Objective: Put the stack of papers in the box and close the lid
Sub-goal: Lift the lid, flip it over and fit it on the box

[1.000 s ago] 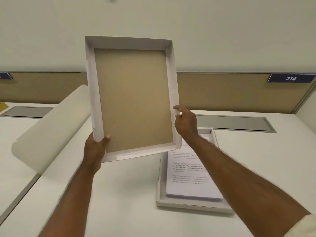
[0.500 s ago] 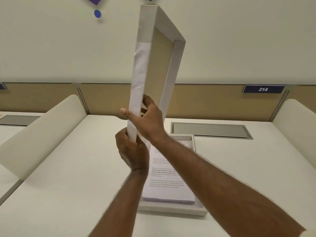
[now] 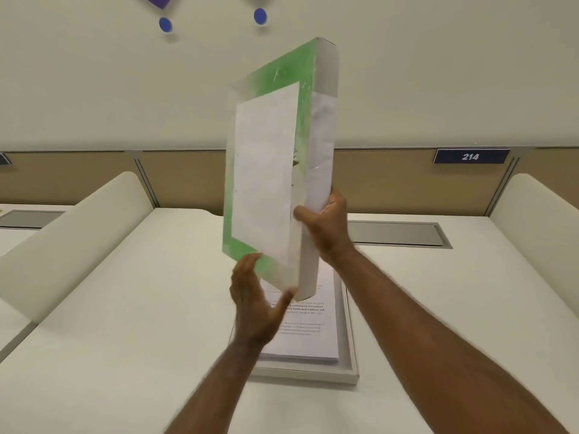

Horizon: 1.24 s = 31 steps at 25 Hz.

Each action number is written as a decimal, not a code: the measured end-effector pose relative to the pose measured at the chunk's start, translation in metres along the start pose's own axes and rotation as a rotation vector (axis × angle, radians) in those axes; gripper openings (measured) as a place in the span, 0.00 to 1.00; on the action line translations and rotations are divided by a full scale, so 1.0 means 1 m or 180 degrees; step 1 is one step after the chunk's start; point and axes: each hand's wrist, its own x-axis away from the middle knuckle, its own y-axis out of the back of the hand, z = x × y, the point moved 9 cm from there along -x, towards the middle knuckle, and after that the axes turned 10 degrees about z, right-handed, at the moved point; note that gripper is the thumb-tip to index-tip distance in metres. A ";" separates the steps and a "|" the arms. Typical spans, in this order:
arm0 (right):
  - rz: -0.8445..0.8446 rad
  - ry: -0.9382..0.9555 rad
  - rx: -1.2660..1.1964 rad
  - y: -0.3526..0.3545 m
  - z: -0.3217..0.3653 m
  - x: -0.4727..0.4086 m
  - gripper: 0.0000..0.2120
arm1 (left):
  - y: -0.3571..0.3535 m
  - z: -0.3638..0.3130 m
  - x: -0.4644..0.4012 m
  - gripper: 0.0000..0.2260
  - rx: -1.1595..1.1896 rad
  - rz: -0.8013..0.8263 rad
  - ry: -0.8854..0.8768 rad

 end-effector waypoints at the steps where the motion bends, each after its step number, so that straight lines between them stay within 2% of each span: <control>1: 0.0100 -0.0069 -0.0198 0.007 -0.006 -0.002 0.20 | 0.010 0.020 -0.002 0.36 0.0109 -0.0148 0.0199; 3: 0.0304 -0.0236 -0.0566 0.017 -0.016 -0.004 0.20 | 0.040 0.062 -0.013 0.35 0.0171 -0.0528 0.0779; 5: 0.0519 -0.0394 -0.0882 0.026 -0.026 -0.002 0.20 | 0.064 0.103 -0.029 0.39 0.0209 -0.0612 0.1312; 6: 0.0628 -0.0479 -0.0974 0.028 -0.030 0.001 0.20 | 0.068 0.121 -0.040 0.40 0.0428 -0.0398 0.1462; 7: 0.0595 -0.0606 -0.1020 0.031 -0.045 -0.006 0.21 | 0.058 0.145 -0.062 0.39 0.0877 0.0103 0.1528; 8: 0.0485 -0.0776 -0.1099 0.034 -0.068 -0.015 0.21 | 0.036 0.165 -0.084 0.37 0.1380 0.0728 0.1645; 10: 0.0532 -0.0962 -0.1280 0.043 -0.080 -0.008 0.21 | 0.010 0.160 -0.084 0.29 0.2005 0.1507 0.1780; 11: 0.0530 -0.1017 -0.1375 0.048 -0.085 -0.008 0.21 | 0.001 0.157 -0.084 0.27 0.2116 0.1678 0.1811; 13: 0.0347 -0.1064 -0.1399 0.063 -0.093 -0.012 0.19 | -0.007 0.153 -0.084 0.23 0.2133 0.1552 0.1771; 15: 0.0057 -0.1186 -0.1060 0.076 -0.112 -0.017 0.14 | -0.013 0.153 -0.088 0.20 0.2045 0.1380 0.1680; 17: -0.0223 -0.1410 -0.0217 0.093 -0.136 -0.020 0.09 | -0.025 0.159 -0.088 0.17 0.1902 0.1383 0.1737; 20: -0.0442 -0.1576 0.1042 0.114 -0.163 -0.016 0.13 | -0.044 0.169 -0.078 0.15 0.1667 0.1489 0.1820; 23: -0.0331 -0.1669 0.1803 0.118 -0.188 -0.012 0.16 | -0.060 0.181 -0.065 0.19 0.1451 0.1574 0.1887; 26: -0.0304 -0.2059 0.2045 0.123 -0.217 -0.003 0.21 | -0.072 0.198 -0.050 0.22 0.1308 0.1664 0.2123; 31: -0.0254 -0.2396 0.2211 0.125 -0.244 0.003 0.20 | -0.077 0.214 -0.040 0.23 0.1105 0.1748 0.2429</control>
